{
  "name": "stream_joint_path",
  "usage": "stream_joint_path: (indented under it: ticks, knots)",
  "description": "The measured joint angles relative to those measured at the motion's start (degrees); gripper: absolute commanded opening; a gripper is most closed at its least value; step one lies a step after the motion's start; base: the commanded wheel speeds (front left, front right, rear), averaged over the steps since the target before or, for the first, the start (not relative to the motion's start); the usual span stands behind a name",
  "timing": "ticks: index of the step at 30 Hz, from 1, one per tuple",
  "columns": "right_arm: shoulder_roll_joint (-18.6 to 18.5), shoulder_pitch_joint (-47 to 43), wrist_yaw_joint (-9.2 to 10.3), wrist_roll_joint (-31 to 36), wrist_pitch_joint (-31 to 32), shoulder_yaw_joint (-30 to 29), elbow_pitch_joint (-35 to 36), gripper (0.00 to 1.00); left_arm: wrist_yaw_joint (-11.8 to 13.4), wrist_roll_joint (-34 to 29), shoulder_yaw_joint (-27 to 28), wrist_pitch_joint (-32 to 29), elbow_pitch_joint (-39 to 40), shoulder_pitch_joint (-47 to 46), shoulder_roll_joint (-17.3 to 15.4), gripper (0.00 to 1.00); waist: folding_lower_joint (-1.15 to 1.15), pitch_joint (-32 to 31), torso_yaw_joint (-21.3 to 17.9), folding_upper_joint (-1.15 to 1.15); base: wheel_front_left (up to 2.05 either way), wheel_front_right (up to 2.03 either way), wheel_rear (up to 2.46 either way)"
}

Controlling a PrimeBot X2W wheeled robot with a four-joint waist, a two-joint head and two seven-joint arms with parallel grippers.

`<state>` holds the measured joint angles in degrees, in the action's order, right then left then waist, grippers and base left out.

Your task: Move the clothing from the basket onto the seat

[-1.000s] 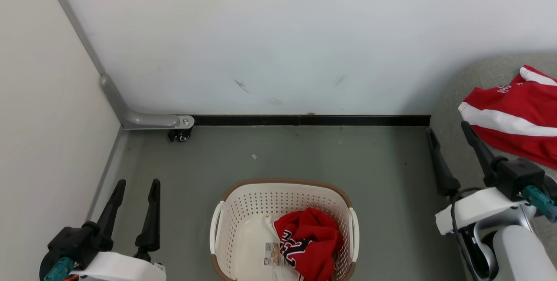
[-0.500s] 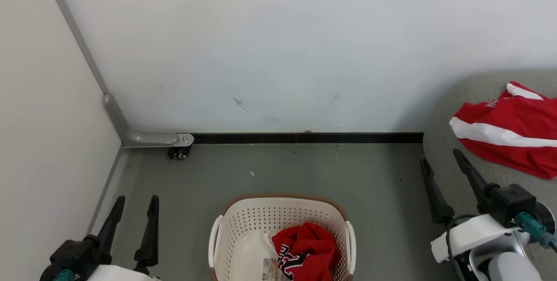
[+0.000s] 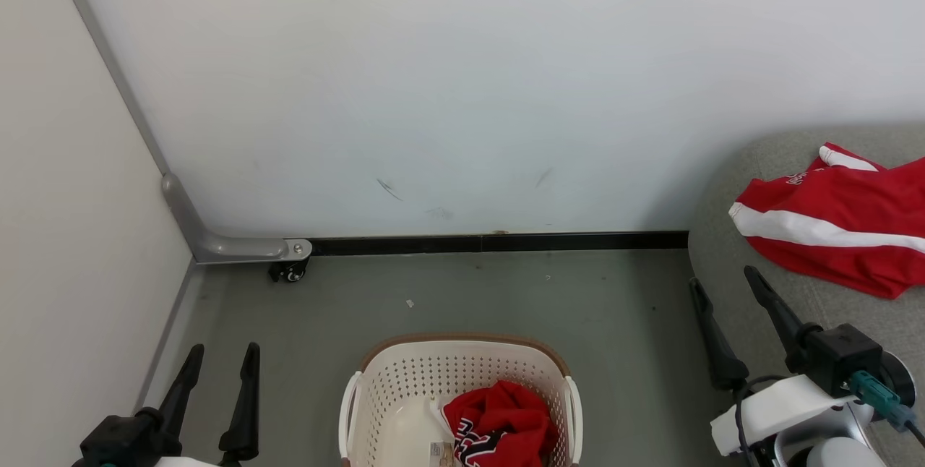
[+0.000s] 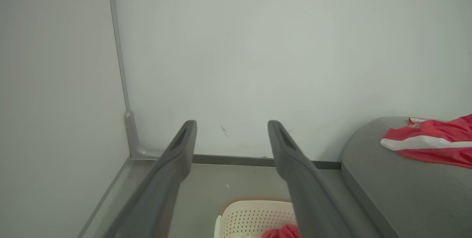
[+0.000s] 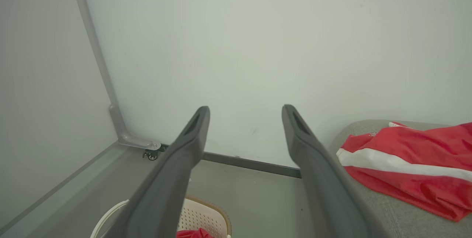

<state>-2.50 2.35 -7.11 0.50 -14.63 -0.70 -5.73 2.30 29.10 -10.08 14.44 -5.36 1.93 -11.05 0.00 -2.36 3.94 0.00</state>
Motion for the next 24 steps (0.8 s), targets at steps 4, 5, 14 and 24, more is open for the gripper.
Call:
stream_joint_path:
  ticks: [4, 5, 14, 24]
  knots:
    - [0.00, -0.05, 0.00, -0.01, 0.00, 0.25, 0.41, 1.00, -0.02, 0.00, 0.26, 0.00, 0.01, 0.00, 0.09, 1.00, 0.00, -0.11, -0.25, 0.00, 0.00, 0.00, 0.00]
    - [0.00, -0.07, 0.00, -0.02, 0.00, 0.32, 0.54, 1.00, -0.02, 0.00, 0.29, 0.00, 0.01, 0.00, 0.18, 1.00, 0.00, -0.11, -0.31, 0.00, 0.00, 0.00, 0.00]
    - [0.02, -0.14, 0.00, -0.03, 0.00, 0.32, 1.67, 1.00, -0.77, -0.11, 0.26, 0.00, 0.30, 0.01, 0.64, 1.00, 0.00, 0.26, -0.73, 0.00, 0.00, 0.00, 0.00]
    - [0.03, -0.14, 0.00, -0.56, 0.00, 0.04, 2.72, 1.00, -2.45, 0.05, -0.68, 0.00, -0.02, 0.00, 1.72, 1.00, 0.00, 1.03, -1.41, 0.00, 0.00, 0.00, 0.00]
